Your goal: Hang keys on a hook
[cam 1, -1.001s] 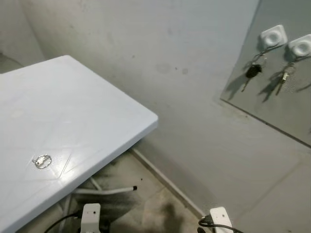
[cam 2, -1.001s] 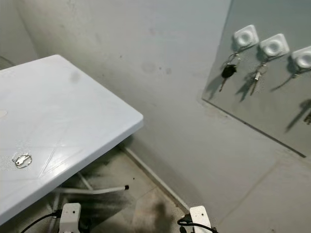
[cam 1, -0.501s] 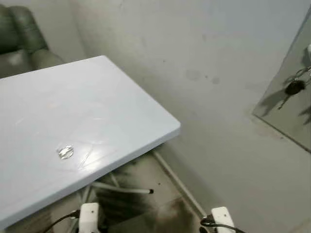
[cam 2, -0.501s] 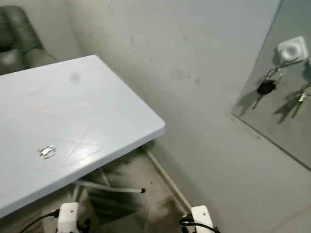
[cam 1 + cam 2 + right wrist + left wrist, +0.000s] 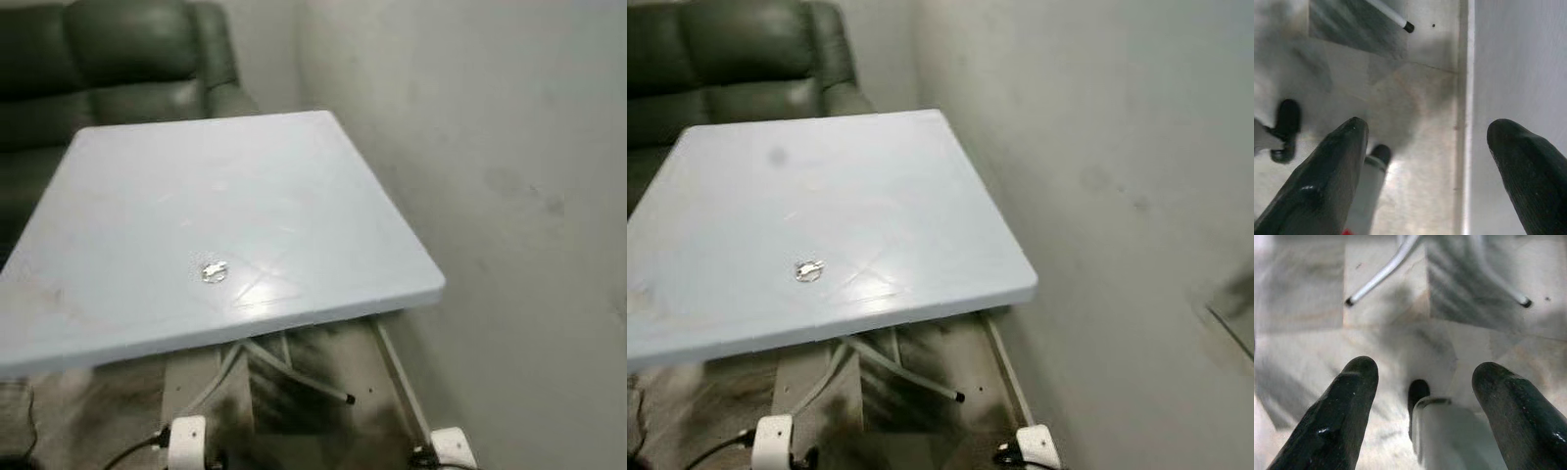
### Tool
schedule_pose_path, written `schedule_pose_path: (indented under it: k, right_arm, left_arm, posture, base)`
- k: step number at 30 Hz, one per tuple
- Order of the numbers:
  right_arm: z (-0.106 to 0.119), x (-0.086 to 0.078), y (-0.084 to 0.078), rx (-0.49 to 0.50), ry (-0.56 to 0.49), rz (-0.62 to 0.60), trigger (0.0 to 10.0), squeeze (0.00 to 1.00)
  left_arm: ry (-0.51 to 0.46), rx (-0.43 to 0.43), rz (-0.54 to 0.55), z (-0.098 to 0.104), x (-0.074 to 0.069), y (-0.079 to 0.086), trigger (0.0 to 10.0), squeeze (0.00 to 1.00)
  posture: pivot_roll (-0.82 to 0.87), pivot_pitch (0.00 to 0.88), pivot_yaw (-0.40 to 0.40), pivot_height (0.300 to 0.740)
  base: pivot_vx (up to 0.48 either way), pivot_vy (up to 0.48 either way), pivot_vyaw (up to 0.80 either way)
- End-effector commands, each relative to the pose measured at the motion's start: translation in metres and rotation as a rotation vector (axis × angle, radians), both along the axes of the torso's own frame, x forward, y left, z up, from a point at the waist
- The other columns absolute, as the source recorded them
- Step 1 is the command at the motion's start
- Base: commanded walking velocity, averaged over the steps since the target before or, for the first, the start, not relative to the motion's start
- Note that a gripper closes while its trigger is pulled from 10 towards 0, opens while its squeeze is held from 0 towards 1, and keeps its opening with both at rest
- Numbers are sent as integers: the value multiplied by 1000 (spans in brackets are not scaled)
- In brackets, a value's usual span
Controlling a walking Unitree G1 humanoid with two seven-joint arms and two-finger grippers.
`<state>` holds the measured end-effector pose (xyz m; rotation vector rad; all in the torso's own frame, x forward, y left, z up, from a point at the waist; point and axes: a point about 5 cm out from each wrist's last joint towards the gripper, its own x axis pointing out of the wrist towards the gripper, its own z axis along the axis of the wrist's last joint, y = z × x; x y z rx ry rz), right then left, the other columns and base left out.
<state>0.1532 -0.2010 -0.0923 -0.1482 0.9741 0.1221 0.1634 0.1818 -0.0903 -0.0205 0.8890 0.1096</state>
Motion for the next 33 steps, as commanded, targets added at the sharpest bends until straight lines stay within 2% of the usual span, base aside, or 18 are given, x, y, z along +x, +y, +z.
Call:
schedule_pose_path:
  k: [1, 6, 12, 33]
  right_arm:
    - [2, 8, 9, 22, -26, 6, 10000, 0]
    - [2, 8, 9, 31, -27, -9, 10000, 0]
    - [2, 8, 8, 45, -28, -42, 10000, 0]
    - [2, 9, 11, 51, -29, -26, 10000, 0]
  left_arm:
    - [17, 24, 13, -1, -5, 8, 10000, 0]
    - [17, 18, 20, -1, -5, 8, 10000, 0]
    - [17, 18, 24, -1, -5, 9, 10000, 0]
    - [10, 11, 40, -1, -4, 11, 10000, 0]
  posture:
    - [-96, 0, -24, 740]
    - [-94, 0, -24, 740]
    - [-93, 0, -24, 740]
    - [-81, 0, -29, 740]
  base:
    - [0, 0, 800]
    - [0, 0, 726]
    - [0, 0, 0]
    - [0, 0, 0]
